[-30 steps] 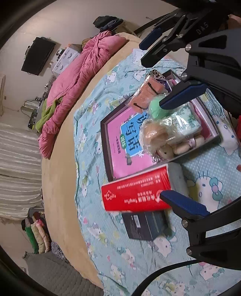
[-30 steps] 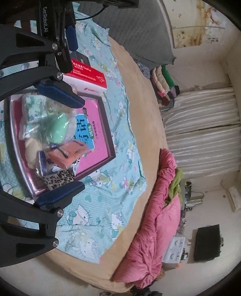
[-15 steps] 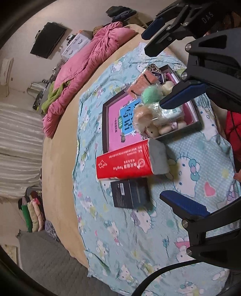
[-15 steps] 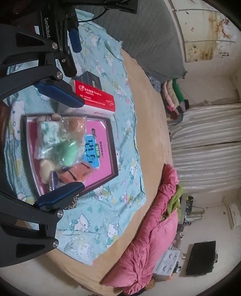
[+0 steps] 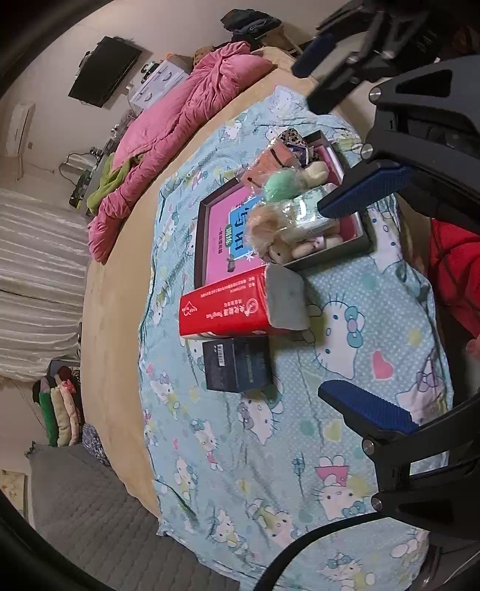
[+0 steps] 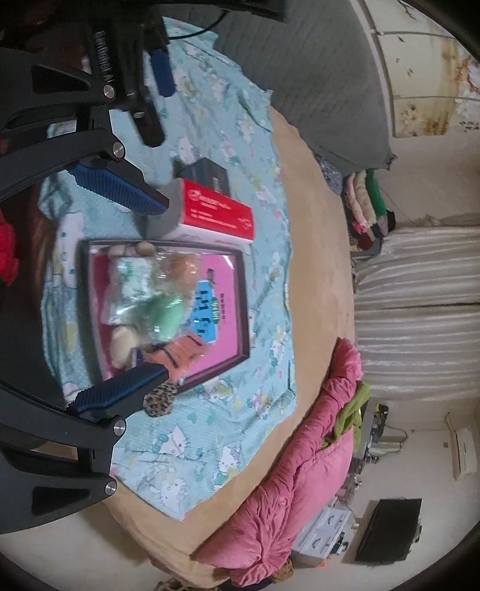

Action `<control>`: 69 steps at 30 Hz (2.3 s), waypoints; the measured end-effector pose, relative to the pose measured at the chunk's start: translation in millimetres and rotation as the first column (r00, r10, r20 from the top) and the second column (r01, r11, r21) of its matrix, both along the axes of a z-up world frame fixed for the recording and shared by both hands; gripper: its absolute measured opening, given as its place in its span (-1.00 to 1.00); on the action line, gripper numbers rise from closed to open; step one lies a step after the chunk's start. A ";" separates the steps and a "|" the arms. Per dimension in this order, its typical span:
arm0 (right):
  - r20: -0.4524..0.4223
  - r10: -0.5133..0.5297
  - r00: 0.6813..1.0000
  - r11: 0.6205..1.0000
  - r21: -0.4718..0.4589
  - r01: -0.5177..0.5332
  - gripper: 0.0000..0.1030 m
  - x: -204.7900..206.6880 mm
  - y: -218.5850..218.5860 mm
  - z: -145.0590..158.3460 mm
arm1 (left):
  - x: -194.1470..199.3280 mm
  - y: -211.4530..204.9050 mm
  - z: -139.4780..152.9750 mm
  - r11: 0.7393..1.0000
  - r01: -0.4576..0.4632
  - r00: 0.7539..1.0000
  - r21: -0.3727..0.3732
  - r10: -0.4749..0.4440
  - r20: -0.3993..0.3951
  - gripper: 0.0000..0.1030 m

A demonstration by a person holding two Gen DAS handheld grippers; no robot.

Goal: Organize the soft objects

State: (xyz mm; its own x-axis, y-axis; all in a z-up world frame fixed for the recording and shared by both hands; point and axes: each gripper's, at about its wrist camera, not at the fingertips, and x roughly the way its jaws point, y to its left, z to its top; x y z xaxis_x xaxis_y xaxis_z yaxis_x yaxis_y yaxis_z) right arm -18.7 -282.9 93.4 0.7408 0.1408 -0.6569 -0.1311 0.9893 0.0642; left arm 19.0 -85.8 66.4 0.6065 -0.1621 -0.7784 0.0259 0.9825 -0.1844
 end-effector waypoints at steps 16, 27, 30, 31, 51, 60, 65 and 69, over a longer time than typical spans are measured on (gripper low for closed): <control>-0.051 0.009 0.999 1.000 0.007 -0.008 0.62 -10.1 1.1 -24.8 | -19.5 -14.6 -9.5 0.997 0.035 0.999 0.062 -0.033 -0.019 0.73; -0.069 0.005 0.998 1.000 0.020 -0.004 0.62 -10.4 -3.2 -28.0 | -19.8 -20.0 -14.8 0.996 0.049 0.998 0.074 -0.046 -0.038 0.73; -0.072 0.006 0.997 1.000 0.021 -0.004 0.62 -10.0 -3.0 -28.4 | -20.0 -19.7 -15.4 0.996 0.048 0.998 0.074 -0.046 -0.039 0.73; -0.076 0.006 0.997 1.000 0.021 -0.004 0.62 -9.7 -2.8 -29.0 | -20.2 -20.1 -14.9 0.996 0.046 0.998 0.075 -0.043 -0.037 0.73; -0.083 -0.002 0.997 1.000 0.018 0.003 0.62 -8.8 -3.7 -30.7 | -19.4 -19.0 -18.1 0.993 0.030 0.999 0.110 -0.026 -0.041 0.73; -0.081 0.000 0.997 1.000 0.015 0.001 0.62 -8.3 -2.3 -29.6 | -17.2 -16.7 -20.5 0.993 0.011 0.999 0.118 -0.006 -0.044 0.73; -0.079 -0.001 0.997 1.000 0.014 0.002 0.63 -8.2 -2.3 -29.6 | -14.5 -13.5 -23.8 0.996 0.015 0.999 0.092 -0.012 -0.034 0.73; -0.080 0.005 0.997 1.000 0.006 -0.005 0.63 -6.4 -1.4 -32.8 | -13.0 -2.9 -21.5 0.999 -0.005 1.000 0.046 0.005 0.020 0.73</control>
